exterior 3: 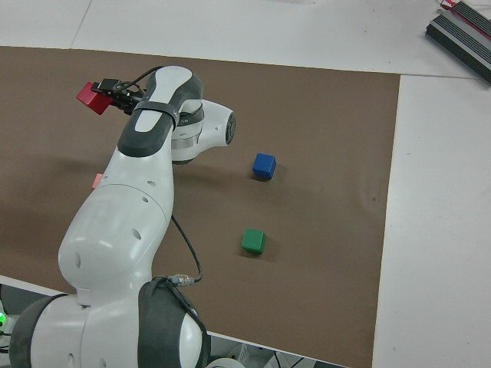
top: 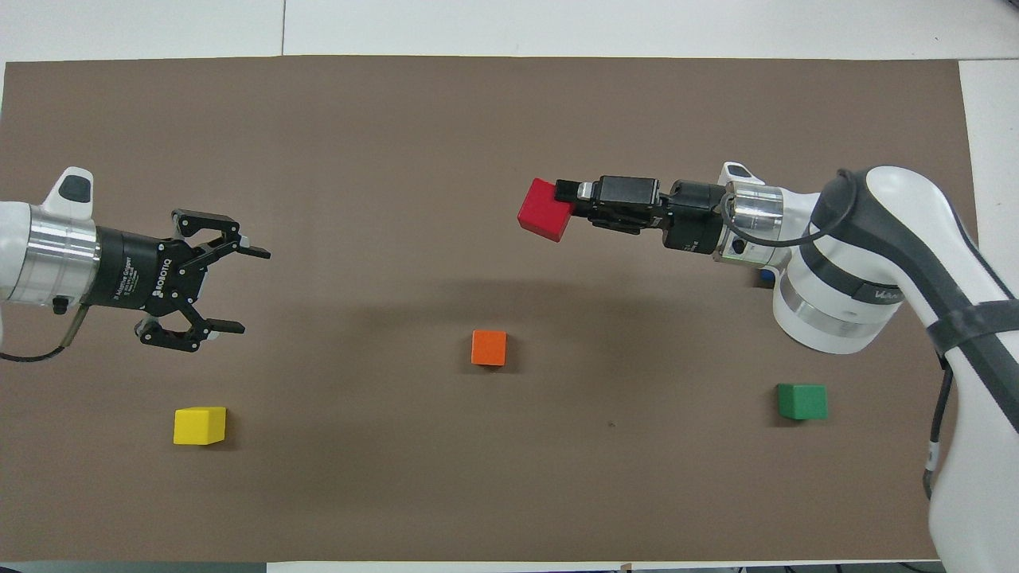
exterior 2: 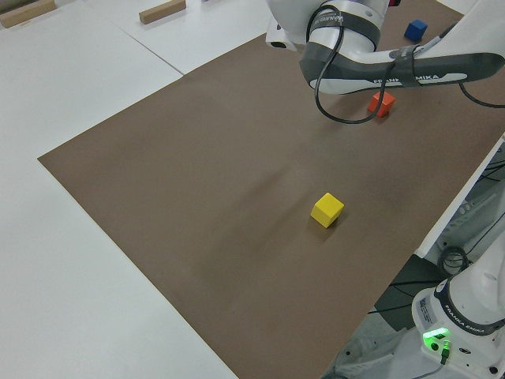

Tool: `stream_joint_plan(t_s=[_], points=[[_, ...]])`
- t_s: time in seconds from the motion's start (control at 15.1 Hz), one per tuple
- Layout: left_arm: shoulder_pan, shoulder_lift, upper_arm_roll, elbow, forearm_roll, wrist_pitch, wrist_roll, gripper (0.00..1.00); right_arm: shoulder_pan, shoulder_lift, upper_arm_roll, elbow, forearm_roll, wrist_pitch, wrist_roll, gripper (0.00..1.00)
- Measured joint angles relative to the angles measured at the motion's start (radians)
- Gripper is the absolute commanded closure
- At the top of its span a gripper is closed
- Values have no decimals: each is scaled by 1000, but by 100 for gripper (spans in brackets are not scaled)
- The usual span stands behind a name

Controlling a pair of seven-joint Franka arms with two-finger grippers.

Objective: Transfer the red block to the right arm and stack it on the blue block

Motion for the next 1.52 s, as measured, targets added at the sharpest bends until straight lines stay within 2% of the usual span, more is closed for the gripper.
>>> stream_joint_plan(t_s=[0.2,0.33,0.6,0.86,0.99,1.19,1.52], points=[[0,47,-4,127,209,-103,210,0,-54,-43,-3,40,-278,51,194,100],[0,65,-4,166,317,-138,383,0,-109,-49,-4,81,-486,43,304,100],[-11,68,-17,180,485,-175,647,0,-160,-47,-5,176,-879,-41,505,100],[-37,67,-25,185,559,-184,759,0,-174,-26,-5,275,-1225,-204,602,100],[-52,65,-27,212,601,-180,773,0,-189,-10,-5,307,-1302,-290,610,100],[-67,62,-28,275,704,-176,781,0,-205,5,-8,319,-1384,-344,619,100],[-67,62,-18,319,709,-173,797,0,-245,61,-18,321,-1487,-357,632,100]])
